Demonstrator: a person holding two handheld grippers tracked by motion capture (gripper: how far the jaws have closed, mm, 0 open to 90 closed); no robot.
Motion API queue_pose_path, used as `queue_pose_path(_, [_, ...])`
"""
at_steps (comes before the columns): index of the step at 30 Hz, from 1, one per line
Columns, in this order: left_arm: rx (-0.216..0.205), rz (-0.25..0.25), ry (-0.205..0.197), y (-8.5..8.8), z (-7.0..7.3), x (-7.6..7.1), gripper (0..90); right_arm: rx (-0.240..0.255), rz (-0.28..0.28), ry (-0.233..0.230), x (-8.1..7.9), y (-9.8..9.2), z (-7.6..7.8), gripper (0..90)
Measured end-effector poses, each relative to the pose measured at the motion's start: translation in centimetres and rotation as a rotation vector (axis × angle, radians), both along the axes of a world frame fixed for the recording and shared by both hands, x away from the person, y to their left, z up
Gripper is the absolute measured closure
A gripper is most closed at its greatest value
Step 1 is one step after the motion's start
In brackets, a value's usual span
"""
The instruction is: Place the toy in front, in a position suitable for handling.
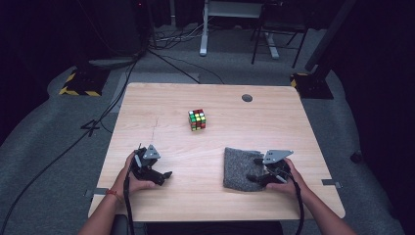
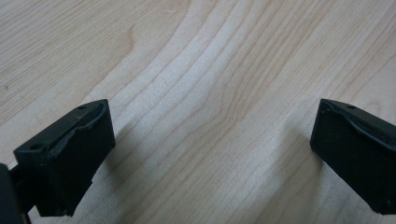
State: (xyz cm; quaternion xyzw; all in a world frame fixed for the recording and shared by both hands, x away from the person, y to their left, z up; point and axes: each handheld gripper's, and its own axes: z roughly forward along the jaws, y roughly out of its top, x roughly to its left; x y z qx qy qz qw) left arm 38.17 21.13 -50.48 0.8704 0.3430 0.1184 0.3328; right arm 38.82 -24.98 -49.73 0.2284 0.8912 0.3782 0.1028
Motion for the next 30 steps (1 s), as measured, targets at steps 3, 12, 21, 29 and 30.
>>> queue_pose_path(3, [-0.002, 0.004, 0.0, -0.3, 0.0, 0.6, 0.5, 0.004, -0.021, 0.003, 0.0, -0.8, 0.0, 28.7])
queue_pose_path(12, [0.0, -0.009, 0.008, -2.2, 0.1, 3.6, 2.1, -0.005, -0.134, 0.005, 0.8, -4.1, 0.1, 28.7])
queue_pose_path(21, [-0.018, -0.042, 0.005, -3.5, 1.0, 5.8, 17.2, -0.002, -0.186, 0.003, 1.0, -5.4, 0.1, 28.7])
queue_pose_path(29, [-0.07, -0.038, -0.034, -4.4, 2.6, 8.2, 16.0, -0.001, -0.199, 0.003, 1.0, -5.7, 0.0, 28.7])
queue_pose_path(30, [-0.075, -0.039, -0.033, -4.5, 2.7, 8.5, 16.0, -0.001, -0.199, 0.002, 1.0, -5.8, 0.0, 28.7])
